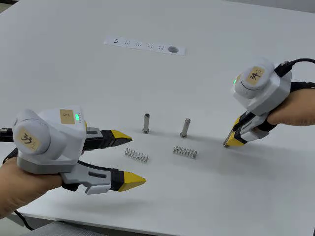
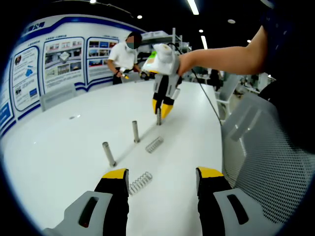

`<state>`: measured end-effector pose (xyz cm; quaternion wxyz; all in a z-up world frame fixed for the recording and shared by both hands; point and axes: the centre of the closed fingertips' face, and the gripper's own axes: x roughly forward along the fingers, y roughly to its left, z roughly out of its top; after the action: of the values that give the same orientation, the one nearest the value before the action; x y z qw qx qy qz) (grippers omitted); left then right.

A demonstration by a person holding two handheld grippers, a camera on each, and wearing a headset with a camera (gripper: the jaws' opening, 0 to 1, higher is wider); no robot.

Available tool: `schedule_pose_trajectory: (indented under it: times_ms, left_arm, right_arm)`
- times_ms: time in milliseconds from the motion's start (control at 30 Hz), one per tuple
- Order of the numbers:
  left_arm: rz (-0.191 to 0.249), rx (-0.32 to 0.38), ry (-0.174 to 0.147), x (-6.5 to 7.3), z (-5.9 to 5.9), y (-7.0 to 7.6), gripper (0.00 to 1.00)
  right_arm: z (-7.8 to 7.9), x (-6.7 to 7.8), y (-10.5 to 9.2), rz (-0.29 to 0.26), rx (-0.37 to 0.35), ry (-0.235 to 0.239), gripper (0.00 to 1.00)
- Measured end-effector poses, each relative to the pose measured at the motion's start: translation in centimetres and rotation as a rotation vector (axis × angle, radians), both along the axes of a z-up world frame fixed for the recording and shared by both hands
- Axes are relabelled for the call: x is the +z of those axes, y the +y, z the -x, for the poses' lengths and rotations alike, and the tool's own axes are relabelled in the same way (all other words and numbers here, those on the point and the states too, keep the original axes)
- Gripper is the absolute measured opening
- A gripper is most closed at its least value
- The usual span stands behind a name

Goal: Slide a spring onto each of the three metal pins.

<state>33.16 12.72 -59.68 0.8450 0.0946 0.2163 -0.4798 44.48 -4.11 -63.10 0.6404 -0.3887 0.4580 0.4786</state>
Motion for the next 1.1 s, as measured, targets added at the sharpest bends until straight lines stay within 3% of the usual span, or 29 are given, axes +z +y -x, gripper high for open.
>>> schedule_pose_trajectory:
  times_ms: [267, 500, 800, 1100]
  left_arm:
    - [-0.001, -0.006, -0.003, 0.1, 0.1, -0.2, 0.56]
    - [-0.002, -0.012, -0.009, 0.2, 0.1, -0.4, 0.55]
    - [-0.002, -0.014, -0.013, 0.3, 0.0, -0.5, 0.55]
    - [-0.002, -0.011, -0.013, 0.3, -0.1, -0.5, 0.54]
  right_arm:
    - [0.5, 1.5, 0.9, -0.014, 0.033, -0.042, 0.21]
    - [1.4, 2.4, 3.4, -0.053, 0.085, -0.059, 0.21]
    - [3.5, 0.6, 6.3, -0.073, 0.149, -0.011, 0.2]
    - [4.0, -1.3, 7.2, -0.063, 0.191, 0.015, 0.18]
